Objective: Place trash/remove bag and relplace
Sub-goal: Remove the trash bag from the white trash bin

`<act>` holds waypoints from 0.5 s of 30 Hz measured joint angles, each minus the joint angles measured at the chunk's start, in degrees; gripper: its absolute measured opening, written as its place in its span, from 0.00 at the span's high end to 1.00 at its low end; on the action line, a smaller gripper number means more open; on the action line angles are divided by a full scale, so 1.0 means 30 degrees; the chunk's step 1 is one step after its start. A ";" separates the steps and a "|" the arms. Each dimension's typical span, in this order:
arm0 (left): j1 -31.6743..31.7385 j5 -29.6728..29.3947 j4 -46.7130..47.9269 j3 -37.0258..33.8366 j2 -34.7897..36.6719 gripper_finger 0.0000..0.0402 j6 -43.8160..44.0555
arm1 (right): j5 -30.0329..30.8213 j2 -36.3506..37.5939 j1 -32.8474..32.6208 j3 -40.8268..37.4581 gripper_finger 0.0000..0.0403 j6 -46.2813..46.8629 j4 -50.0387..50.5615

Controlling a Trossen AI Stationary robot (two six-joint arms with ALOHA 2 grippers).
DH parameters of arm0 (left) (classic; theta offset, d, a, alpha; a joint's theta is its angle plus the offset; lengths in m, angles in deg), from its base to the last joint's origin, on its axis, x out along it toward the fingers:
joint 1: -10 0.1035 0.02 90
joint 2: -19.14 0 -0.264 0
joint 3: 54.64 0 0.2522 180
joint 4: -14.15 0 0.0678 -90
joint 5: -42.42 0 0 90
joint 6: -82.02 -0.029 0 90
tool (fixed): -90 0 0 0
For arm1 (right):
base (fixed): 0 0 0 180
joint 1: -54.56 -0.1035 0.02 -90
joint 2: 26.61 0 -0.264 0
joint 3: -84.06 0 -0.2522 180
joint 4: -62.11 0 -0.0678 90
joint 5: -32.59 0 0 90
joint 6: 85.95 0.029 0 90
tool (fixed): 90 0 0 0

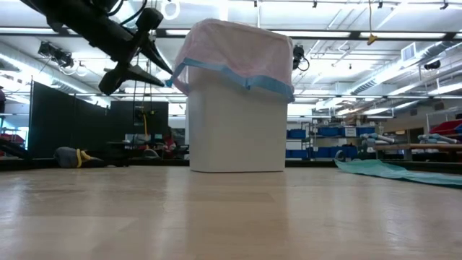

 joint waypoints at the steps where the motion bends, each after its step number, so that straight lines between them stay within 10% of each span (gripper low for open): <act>1: 0.0000 -0.0018 -0.0057 0.0000 0.0007 0.62 0.0000 | 0.0001 0.0000 -0.0001 0.0000 0.45 -0.0005 -0.0008; 15: 0.0007 -0.0440 -0.1594 -0.0716 -0.0340 0.62 0.0360 | -0.0008 -0.0007 -0.0007 0.0000 0.46 -0.0030 -0.0001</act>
